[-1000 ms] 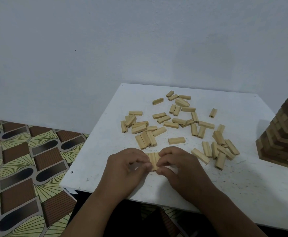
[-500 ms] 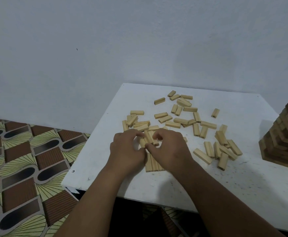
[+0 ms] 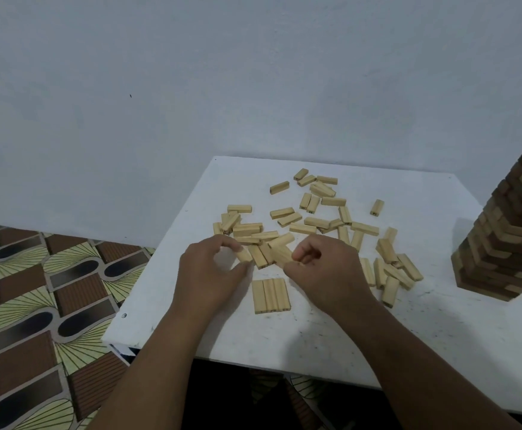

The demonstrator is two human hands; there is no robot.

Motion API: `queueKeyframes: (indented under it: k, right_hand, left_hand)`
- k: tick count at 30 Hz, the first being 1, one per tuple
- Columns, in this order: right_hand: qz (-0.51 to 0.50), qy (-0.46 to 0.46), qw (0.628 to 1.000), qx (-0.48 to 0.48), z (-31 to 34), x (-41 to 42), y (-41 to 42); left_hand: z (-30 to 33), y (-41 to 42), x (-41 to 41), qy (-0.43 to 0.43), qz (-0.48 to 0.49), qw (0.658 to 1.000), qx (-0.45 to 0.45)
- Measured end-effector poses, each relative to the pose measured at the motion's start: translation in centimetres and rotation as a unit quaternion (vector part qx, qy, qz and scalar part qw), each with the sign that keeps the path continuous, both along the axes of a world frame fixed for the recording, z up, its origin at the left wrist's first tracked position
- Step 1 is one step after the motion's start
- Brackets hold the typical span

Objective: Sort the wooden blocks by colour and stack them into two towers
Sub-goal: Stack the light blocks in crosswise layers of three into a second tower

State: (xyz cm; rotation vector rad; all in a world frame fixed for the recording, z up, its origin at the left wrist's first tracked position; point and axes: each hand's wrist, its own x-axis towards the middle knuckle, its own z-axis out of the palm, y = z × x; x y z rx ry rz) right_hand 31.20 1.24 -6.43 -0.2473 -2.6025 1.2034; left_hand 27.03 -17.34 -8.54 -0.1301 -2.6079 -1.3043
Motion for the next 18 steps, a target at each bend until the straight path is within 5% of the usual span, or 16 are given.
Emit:
queueKeyframes:
  k: [4, 10, 18]
  right_hand:
    - [-0.021, -0.038, 0.999, -0.005, 0.3, 2.9, 1.5]
    - [-0.029, -0.073, 0.997, 0.025, -0.9, 6.2, 2.6]
    - [-0.061, -0.036, 0.996, -0.052, -0.7, 6.9, 5.0]
  left_hand:
    - [0.5, 0.1, 2.5, 0.042, -0.022, 0.998, 0.048]
    - [-0.8, 2.8, 5.5, 0.097, -0.149, 0.982, -0.058]
    - [-1.5, 3.8, 6.2, 0.108, -0.151, 0.978, -0.100]
